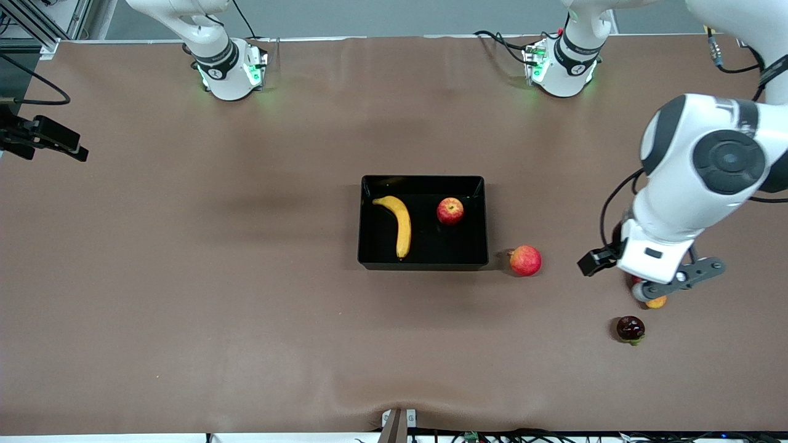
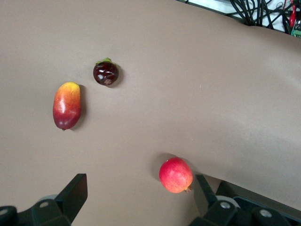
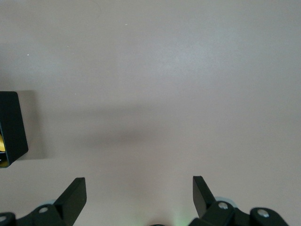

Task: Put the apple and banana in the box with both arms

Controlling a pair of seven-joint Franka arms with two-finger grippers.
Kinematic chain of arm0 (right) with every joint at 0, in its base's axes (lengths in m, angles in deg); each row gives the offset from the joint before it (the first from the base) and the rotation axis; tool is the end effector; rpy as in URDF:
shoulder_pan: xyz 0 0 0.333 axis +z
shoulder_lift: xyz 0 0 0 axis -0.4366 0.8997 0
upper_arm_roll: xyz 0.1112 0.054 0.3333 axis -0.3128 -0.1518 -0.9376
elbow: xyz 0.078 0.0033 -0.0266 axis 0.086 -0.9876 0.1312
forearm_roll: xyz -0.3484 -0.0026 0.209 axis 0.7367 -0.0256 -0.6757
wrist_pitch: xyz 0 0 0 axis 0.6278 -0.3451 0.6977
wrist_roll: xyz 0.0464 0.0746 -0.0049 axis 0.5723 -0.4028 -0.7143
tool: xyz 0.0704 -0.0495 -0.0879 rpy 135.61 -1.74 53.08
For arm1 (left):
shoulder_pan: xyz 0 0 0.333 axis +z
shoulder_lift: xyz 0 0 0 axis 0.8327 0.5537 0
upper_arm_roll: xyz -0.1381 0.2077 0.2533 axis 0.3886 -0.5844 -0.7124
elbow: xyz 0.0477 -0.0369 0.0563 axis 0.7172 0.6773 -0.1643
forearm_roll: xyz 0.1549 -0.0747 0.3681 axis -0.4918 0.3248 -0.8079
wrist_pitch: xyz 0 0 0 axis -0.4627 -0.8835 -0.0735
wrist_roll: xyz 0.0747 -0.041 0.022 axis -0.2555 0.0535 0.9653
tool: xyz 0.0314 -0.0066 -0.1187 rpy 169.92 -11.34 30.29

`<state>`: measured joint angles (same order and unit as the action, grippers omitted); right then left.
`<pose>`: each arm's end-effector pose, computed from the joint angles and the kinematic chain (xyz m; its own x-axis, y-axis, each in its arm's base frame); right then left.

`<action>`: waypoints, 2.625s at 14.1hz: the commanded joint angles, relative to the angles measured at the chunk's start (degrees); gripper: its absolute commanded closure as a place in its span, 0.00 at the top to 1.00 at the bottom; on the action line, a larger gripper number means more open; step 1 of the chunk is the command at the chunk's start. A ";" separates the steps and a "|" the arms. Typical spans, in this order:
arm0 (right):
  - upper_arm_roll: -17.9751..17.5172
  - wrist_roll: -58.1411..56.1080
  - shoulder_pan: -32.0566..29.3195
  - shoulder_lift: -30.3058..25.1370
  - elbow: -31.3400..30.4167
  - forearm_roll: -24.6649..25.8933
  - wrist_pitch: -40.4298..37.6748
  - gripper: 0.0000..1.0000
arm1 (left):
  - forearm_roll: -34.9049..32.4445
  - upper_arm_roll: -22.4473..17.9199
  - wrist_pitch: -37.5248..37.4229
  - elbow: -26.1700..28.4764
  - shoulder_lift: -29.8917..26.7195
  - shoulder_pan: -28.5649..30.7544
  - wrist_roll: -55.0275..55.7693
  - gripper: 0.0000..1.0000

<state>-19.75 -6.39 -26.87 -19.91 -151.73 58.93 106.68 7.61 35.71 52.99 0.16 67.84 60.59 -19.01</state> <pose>0.5566 -0.0283 0.6687 0.9961 -0.0660 -0.0588 -0.0681 -0.9971 -0.0333 0.6960 -0.1461 0.5192 0.9402 0.3214 0.1130 0.3297 -0.9419 -0.0638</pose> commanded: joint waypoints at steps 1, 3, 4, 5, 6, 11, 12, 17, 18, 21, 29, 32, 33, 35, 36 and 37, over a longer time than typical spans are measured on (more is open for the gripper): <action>-0.05 0.86 0.29 -0.08 0.22 0.29 -0.13 1.00 | 3.25 0.51 -3.14 1.57 -4.80 3.33 -5.20 1.00; -0.05 0.77 0.29 -0.08 0.22 0.29 -0.13 1.00 | 5.71 0.51 -5.08 1.57 -7.44 6.58 -11.97 1.00; -0.05 0.77 0.29 -0.08 0.22 0.38 -0.13 1.00 | 6.59 0.51 -6.13 1.65 -8.50 7.99 -14.18 1.00; -0.05 0.77 0.29 -0.08 0.31 0.38 -0.13 1.00 | 7.30 0.68 -6.92 1.57 -9.29 9.22 -15.76 1.00; -0.05 0.77 0.29 -0.08 0.31 0.38 -0.13 1.00 | 7.39 1.03 -7.19 1.83 -10.52 9.58 -16.39 1.00; -0.05 0.77 0.29 -0.08 0.23 0.38 -0.22 1.00 | 7.74 -4.73 -9.73 3.75 -15.87 4.26 -24.74 1.00; -0.05 0.77 0.29 -0.08 0.31 0.38 -0.22 1.00 | 7.92 -7.46 -10.52 5.33 -17.89 1.53 -24.83 1.00; -0.05 0.77 0.29 -0.08 0.22 0.38 -0.30 1.00 | 11.26 -18.37 -12.45 10.88 -24.68 -7.36 -28.70 1.00; -0.05 0.77 0.29 -0.08 0.22 0.38 -0.30 1.00 | 11.34 -18.74 -13.16 10.71 -24.68 -7.64 -28.70 1.00; -0.05 0.77 0.29 -0.08 0.22 0.38 -0.22 1.00 | 11.26 -18.48 -13.35 9.92 -23.63 -6.94 -28.79 1.00; -0.05 0.77 0.81 0.00 0.14 0.38 -0.22 1.00 | 10.64 -18.21 -13.26 7.89 -20.90 -7.64 -28.61 1.00; -0.05 0.77 0.81 0.00 0.14 0.38 -0.22 1.00 | 11.25 -17.95 -13.26 8.16 -20.90 -7.64 -28.87 1.00; -0.05 0.77 0.81 0.00 0.14 0.38 -0.22 1.00 | 11.43 -17.34 -13.17 8.24 -20.90 -7.29 -29.14 1.00; -0.05 0.77 0.81 0.00 0.22 0.47 -0.13 1.00 | 11.61 -17.25 -12.82 8.16 -20.81 -7.37 -29.14 1.00; -0.05 0.77 0.81 0.00 0.22 0.47 -0.13 1.00 | 11.52 -17.25 -12.38 8.16 -20.73 -7.46 -29.14 1.00; -0.13 0.77 0.81 0.00 0.14 0.38 -0.13 1.00 | 11.52 -17.25 -11.77 8.16 -20.73 -7.55 -29.14 1.00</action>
<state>-19.88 -6.39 -26.47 -19.85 -151.76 58.93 106.65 18.18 18.55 40.59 9.53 46.51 53.20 -47.01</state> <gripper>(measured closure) 0.000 0.000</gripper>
